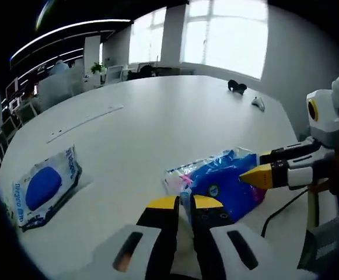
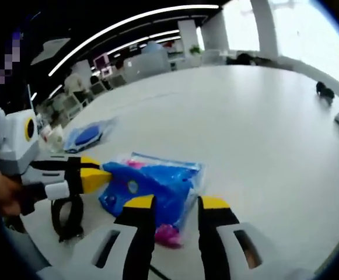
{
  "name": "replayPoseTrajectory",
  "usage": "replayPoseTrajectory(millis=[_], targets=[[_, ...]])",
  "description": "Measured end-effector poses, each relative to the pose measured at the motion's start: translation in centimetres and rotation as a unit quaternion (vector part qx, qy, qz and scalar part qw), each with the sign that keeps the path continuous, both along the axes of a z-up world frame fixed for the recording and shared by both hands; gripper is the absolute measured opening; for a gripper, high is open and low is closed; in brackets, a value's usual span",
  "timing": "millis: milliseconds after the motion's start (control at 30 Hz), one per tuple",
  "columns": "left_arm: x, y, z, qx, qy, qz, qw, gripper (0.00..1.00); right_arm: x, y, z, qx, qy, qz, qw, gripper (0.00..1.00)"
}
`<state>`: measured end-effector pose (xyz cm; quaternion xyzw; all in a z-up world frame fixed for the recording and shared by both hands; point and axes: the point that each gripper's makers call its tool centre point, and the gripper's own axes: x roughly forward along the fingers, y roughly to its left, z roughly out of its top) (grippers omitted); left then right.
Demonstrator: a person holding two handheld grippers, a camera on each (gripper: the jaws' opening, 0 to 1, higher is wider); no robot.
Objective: Arrange the tabletop items into an orderly group along one side of the table until the central work area is clear of visible clutter.
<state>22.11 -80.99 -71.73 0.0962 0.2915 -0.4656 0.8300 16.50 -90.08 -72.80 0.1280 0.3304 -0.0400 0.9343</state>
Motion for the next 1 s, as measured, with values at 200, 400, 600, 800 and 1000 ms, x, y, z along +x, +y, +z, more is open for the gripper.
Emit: replayPoseTrajectory(millis=[200, 400, 600, 800, 1000], targets=[[0.1, 0.3, 0.1, 0.0, -0.001, 0.004, 1.0, 0.04, -0.2, -0.3, -0.1, -0.004, 0.006, -0.005, 1.0, 0.12], [0.1, 0.4, 0.3, -0.006, 0.007, 0.01, 0.9999, 0.02, -0.4, -0.5, -0.1, 0.0, 0.006, -0.017, 0.9998, 0.1], [0.2, 0.4, 0.8, -0.009, 0.003, 0.01, 0.9999, 0.02, -0.2, -0.3, 0.4, 0.0, 0.004, -0.018, 0.9998, 0.08], [0.3, 0.4, 1.6, -0.019, 0.003, 0.017, 0.9997, 0.02, 0.0, -0.3, 1.0, -0.001, -0.001, -0.015, 0.9999, 0.05], [0.6, 0.3, 2.4, -0.027, -0.002, 0.021, 0.9994, 0.01, 0.6, -0.5, 1.7, -0.006, -0.004, -0.016, 0.9998, 0.04]])
